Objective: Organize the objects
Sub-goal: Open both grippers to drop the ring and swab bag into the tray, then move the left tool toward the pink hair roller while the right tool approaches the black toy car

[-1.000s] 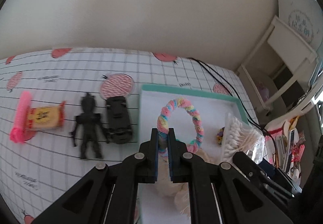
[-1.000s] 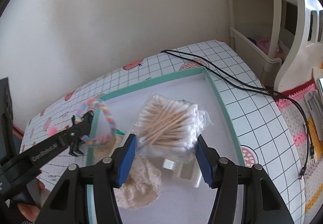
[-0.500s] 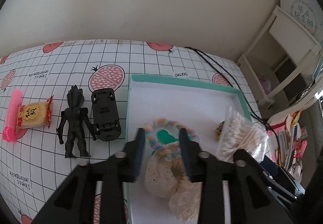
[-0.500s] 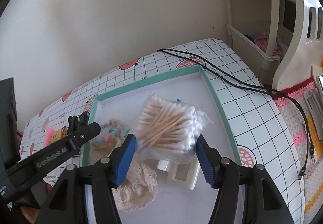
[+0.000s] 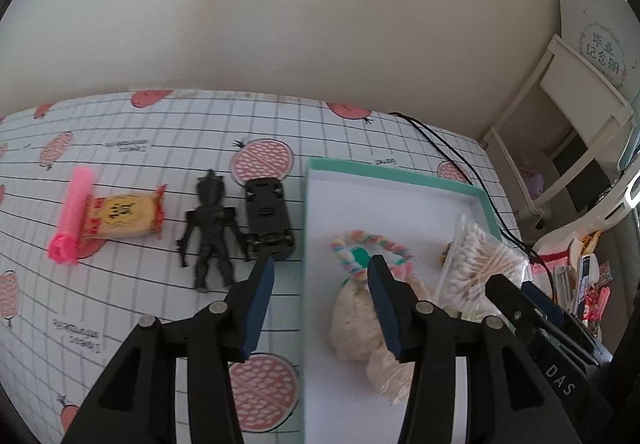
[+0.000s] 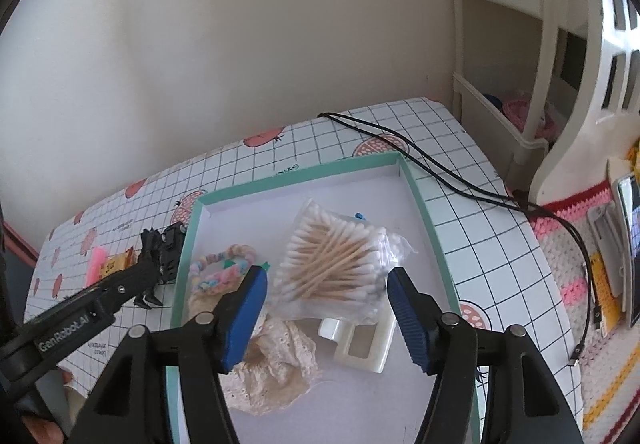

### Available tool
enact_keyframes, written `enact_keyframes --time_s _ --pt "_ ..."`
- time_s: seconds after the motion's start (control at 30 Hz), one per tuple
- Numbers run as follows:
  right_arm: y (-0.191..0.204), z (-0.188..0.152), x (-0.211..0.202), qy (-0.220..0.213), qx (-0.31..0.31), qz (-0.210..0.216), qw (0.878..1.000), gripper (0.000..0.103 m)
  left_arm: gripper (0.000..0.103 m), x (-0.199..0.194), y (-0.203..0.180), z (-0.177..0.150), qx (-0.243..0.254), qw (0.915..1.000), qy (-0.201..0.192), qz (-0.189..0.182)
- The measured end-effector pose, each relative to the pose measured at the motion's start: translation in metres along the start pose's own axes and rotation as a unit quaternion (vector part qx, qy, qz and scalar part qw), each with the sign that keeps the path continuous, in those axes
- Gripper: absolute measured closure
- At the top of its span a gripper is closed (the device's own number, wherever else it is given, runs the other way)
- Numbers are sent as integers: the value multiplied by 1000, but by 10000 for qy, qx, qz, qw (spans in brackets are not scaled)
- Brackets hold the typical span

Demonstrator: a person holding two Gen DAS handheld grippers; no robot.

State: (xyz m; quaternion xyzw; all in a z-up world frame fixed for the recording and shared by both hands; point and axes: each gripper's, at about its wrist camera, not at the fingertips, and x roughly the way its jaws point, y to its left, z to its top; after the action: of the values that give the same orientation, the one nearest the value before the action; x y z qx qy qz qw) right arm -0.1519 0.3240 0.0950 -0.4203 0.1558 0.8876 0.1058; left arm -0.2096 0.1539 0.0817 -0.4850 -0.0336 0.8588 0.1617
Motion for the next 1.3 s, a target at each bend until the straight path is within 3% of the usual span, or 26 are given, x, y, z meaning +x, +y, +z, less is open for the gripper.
enact_keyframes --time_s 0.1,0.17,0.27,0.6,0.87,1.13,1.3 --pt "5 -1 -1 -21 -73 18 10000 26 40 -6 5 -1 23 9998 -69 177" --pt "8 -2 -2 -23 -85 48 10000 20 39 -10 10 -2 -2 9996 -75 262" --pt "12 -3 -3 -42 -144 71 9999 14 23 -15 19 -5 -126 9993 -113 340" --pt "23 -6 -2 -137 -318 -113 9993 0 1 -17 50 -9 -305 9980 -289 467" --pt "36 -6 -1 -174 -428 -157 9988 0 0 -20 88 -6 -604 9949 -427 685" --pt "73 2 -10 -255 -692 183 9971 0 0 -34 148 2 -1144 9866 -719 919" --pt "110 5 -7 -251 -1139 425 9923 0 0 -33 184 5 -1269 9837 -636 1105"
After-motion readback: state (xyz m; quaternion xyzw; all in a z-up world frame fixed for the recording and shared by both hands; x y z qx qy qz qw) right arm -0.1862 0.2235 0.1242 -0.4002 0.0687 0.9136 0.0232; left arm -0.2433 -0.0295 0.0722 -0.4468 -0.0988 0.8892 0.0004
